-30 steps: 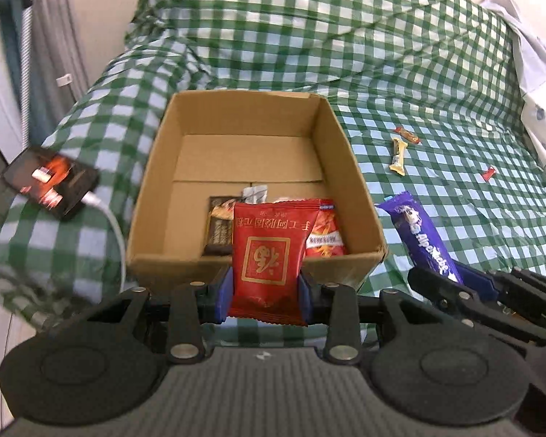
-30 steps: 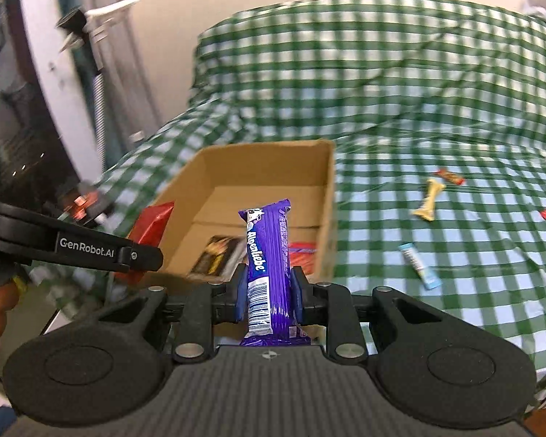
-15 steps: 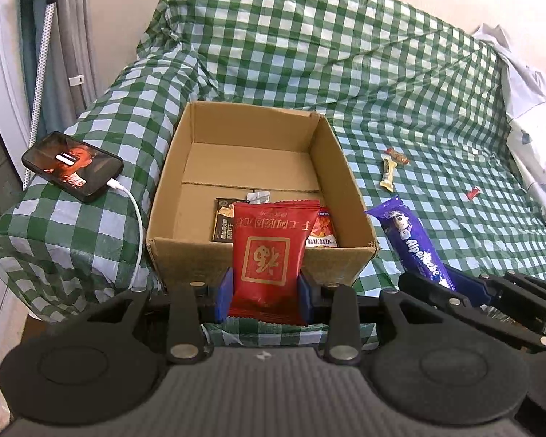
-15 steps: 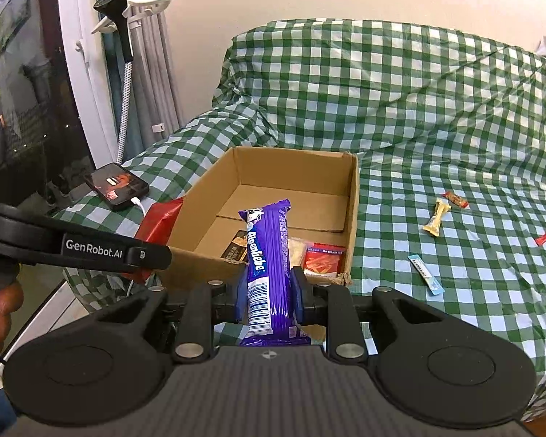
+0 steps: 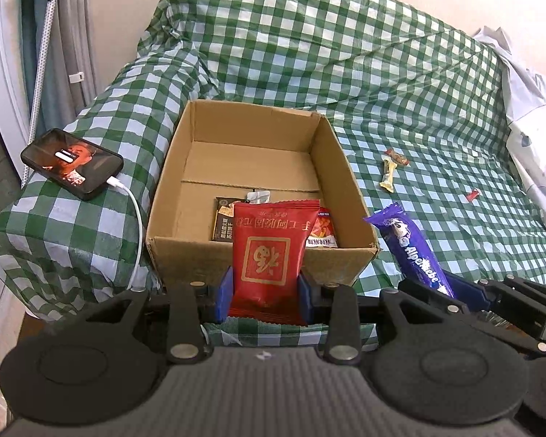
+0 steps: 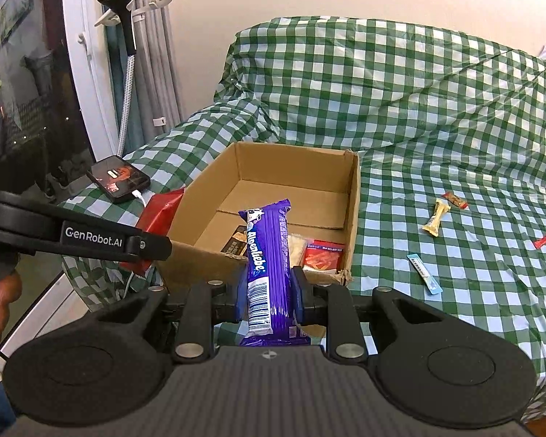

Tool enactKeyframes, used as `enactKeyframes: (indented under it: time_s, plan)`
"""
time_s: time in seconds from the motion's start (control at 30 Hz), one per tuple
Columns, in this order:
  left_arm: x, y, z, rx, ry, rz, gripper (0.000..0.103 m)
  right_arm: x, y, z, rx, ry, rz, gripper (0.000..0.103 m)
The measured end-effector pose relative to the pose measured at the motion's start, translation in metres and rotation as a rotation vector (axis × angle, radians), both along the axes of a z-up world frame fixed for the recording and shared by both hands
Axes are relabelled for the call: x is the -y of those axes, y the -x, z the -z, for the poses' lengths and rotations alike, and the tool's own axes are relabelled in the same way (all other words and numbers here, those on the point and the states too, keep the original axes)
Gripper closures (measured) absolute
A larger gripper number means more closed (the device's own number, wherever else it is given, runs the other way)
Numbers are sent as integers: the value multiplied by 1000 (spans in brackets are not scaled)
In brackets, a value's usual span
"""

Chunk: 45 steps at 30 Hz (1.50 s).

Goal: Organize snacks
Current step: 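Carry the red packet and purple bar over the box with both tools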

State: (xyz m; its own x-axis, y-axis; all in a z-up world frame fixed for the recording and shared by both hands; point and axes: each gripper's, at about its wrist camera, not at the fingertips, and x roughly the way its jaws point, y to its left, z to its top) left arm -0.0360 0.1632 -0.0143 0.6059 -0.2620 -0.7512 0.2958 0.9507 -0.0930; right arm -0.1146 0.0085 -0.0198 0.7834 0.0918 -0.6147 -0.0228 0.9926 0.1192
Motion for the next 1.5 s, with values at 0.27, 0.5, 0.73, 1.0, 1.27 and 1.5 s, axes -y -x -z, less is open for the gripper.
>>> enactKeyframes:
  time_s: [0.27,0.5,0.73,1.0,1.27,1.5]
  plan:
    - [0,-9,5,-20,2,-8,62,-1,-7,4,-26,2,-6,77]
    - [0,-19,11,-37,3,-13,62,1,-16,9,-51,1,-3,77]
    - [-1,-36,13,-43,6,-24,62,6,-30,10,-56,8,7,77]
    - [2,-65,15,-52,25,-41,62,12,-52,12,-66,29,10,77]
    - [8,-108,15,-47,42,-66,62,19,-94,18,-70,38,14,77]
    - [20,-152,32,-72,28,-80,62,25,-139,36,-99,28,13,77]
